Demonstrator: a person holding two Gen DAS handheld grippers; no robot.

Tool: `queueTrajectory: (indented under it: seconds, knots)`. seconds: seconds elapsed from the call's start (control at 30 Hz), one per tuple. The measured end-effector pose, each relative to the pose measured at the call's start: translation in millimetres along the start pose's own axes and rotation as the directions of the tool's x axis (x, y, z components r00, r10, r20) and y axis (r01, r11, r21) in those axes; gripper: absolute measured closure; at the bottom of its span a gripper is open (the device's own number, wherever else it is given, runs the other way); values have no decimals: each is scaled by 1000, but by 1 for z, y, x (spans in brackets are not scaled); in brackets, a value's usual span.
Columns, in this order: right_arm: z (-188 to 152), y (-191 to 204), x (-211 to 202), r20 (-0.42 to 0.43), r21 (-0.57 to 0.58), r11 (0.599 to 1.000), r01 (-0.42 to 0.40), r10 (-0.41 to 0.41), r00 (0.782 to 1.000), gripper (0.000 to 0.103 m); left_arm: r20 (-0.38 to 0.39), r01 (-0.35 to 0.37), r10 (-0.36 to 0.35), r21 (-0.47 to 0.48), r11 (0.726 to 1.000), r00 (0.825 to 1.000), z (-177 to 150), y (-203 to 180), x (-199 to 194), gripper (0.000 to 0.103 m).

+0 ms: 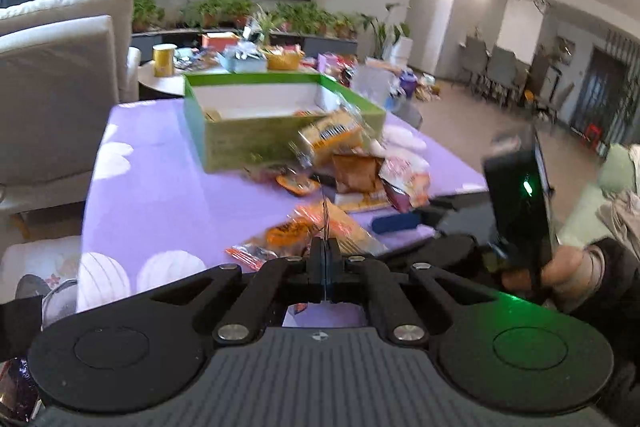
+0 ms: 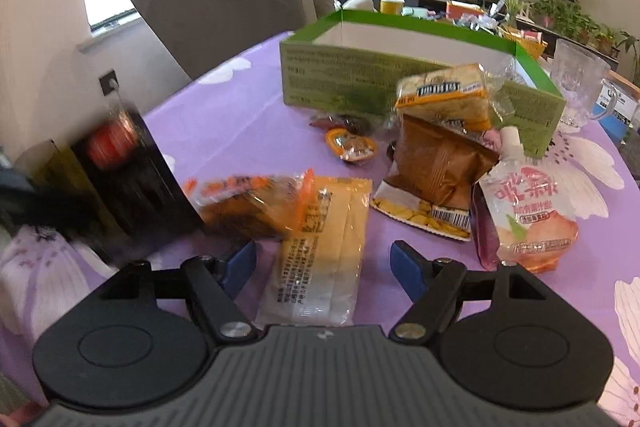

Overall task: Organize snacks
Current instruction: 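Carry the snack over the box with the left tool while the right tool grasps the white pastry bar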

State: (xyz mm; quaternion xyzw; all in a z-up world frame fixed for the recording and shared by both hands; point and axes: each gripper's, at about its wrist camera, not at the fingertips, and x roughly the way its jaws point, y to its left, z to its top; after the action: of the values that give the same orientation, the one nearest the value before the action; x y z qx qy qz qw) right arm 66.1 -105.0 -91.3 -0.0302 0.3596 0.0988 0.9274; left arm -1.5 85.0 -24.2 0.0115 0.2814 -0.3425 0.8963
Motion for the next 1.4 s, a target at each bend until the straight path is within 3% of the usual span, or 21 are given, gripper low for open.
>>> queueTrajectory:
  seconds: [0.17,0.3,0.67,0.9,1.17,1.4]
  knots:
    - [-3,-2,-9,1,-41,999,-8,8,1000,56,26,-4,5,-33,999,1000,7,4,-1,102]
    - [-3,-15,-24,18,-32,999,43,-43,999,61,67,-2,3,-25,1000,998,16,1,-5,102]
    - [25,-32,-74,220,16,1000,24,-27,975,61,140,-19,24,-34,999,990,56,0,12,102]
    - [61,-54,-66,288,50,996,72,-84,954,61,155,-1,14,-81,997,988,96,14,49,102]
    - [97,-81,-40,312,90,992,86,-110,944,61,193,-14,23,-45,999,981,138,22,93,102]
    - [115,-99,0,294,97,991,94,-119,949,61,130,-34,42,-60,998,991,149,42,159,102]
